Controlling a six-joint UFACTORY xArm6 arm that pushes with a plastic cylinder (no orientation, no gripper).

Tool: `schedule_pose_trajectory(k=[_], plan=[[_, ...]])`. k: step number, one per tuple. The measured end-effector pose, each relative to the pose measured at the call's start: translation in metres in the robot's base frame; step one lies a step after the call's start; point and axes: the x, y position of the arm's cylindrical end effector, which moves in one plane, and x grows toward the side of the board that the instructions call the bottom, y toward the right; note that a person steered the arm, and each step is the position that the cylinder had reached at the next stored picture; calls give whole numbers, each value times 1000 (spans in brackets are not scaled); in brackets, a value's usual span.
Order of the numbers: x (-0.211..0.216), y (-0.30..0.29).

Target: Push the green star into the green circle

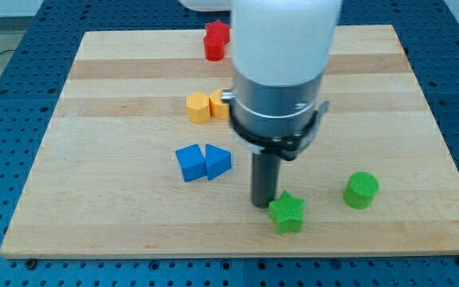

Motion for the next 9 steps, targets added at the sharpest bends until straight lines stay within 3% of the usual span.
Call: schedule_pose_trajectory(k=[1, 2, 5, 9], plan=[[23, -32], [54, -21], [16, 54], [15, 66]])
